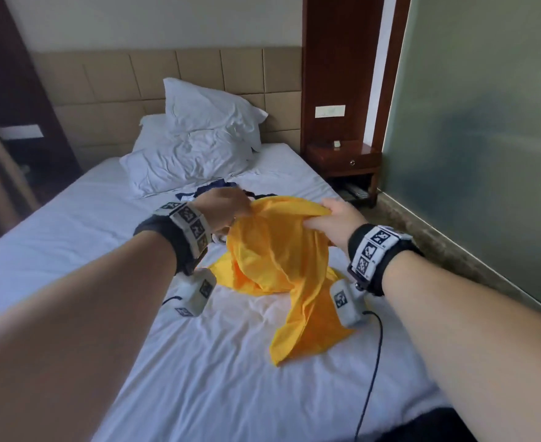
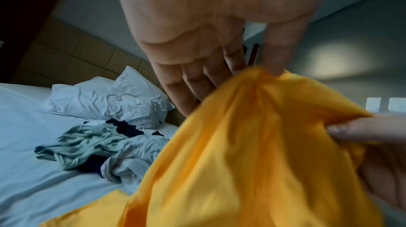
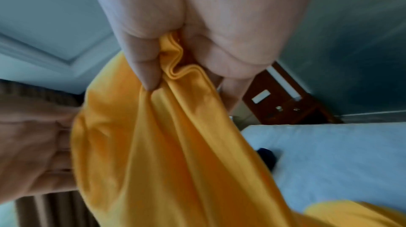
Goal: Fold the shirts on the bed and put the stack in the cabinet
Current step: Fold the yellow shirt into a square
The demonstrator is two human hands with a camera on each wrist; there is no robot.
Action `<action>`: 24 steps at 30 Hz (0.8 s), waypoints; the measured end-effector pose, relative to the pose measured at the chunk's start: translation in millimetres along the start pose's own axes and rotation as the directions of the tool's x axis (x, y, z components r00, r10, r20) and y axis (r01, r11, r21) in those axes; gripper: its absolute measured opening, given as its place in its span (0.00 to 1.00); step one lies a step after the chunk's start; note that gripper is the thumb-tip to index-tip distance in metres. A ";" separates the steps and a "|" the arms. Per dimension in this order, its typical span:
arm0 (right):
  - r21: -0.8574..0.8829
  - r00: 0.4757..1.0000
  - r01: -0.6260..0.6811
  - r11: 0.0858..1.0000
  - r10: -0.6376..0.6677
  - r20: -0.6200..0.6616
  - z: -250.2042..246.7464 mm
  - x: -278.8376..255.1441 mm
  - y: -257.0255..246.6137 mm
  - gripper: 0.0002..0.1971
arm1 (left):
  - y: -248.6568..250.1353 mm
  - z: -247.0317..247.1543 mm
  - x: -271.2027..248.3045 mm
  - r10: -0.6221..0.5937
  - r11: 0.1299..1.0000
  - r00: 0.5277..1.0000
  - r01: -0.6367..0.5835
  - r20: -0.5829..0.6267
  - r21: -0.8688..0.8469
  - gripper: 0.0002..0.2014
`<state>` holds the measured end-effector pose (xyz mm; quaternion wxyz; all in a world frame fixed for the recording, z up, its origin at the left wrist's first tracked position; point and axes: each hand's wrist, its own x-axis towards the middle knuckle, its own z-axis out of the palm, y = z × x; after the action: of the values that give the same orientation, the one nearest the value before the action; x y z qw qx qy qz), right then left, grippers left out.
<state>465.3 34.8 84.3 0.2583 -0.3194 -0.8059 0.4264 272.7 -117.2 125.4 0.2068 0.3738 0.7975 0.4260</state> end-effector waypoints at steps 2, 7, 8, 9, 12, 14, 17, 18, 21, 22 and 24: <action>-0.021 0.994 0.104 0.994 -0.103 0.046 3.5 1.2 -34.3 0.06 | 3.2 -15.8 -13.6 0.040 0.959 0.999 -0.028 0.036 -0.281 0.09; -0.243 0.949 0.303 0.921 -0.267 0.170 23.2 -9.4 -100.0 0.12 | 24.2 -14.2 -39.3 -0.022 0.966 0.975 0.078 0.223 -0.245 0.28; -0.280 0.945 0.319 0.905 -0.280 0.169 24.7 -13.3 -106.6 0.13 | 24.5 -12.2 -43.8 -0.057 0.976 0.961 0.110 0.269 -0.188 0.31; -0.304 0.945 0.320 0.897 -0.281 0.166 23.8 -16.8 -109.4 0.14 | 24.5 -10.0 -46.2 -0.083 0.978 0.950 0.135 0.301 -0.158 0.32; -0.308 0.940 0.328 0.893 -0.277 0.198 22.1 -31.2 -105.4 0.18 | 23.6 -10.5 -61.2 -0.057 0.978 0.949 0.116 0.310 -0.176 0.22; -0.281 0.944 0.304 0.910 -0.248 0.218 24.8 -41.8 -95.2 0.20 | 23.5 -8.5 -75.0 -0.025 0.986 0.955 0.073 0.296 -0.152 0.14; -0.229 0.954 0.256 0.939 -0.207 0.219 40.8 -58.0 -75.4 0.21 | 7.7 -4.1 -90.9 0.005 1.000 0.968 0.003 0.249 -0.030 0.11; -0.223 0.958 0.238 0.945 -0.190 0.217 48.4 -62.9 -66.7 0.22 | -2.6 -3.4 -95.1 0.011 0.999 0.973 -0.019 0.230 0.032 0.11; -0.235 0.963 0.155 0.960 -0.093 0.254 78.1 -83.3 -31.4 0.22 | -45.7 0.0 -107.2 0.049 0.957 0.994 -0.075 0.098 0.281 0.11; -0.260 0.963 0.129 0.957 -0.059 0.264 91.2 -91.8 -14.6 0.21 | -63.9 3.8 -112.5 0.050 0.957 0.998 -0.056 0.027 0.285 0.10; -0.260 0.964 0.087 0.962 -0.016 0.266 119.9 -111.3 20.8 0.20 | -104.2 16.7 -126.7 -0.022 0.991 0.995 0.035 -0.099 0.131 0.07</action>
<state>462.6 -100.7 -9.7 0.1152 -0.2715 -0.8914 0.3441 320.2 -243.5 30.7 0.1483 0.3541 0.8385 0.3867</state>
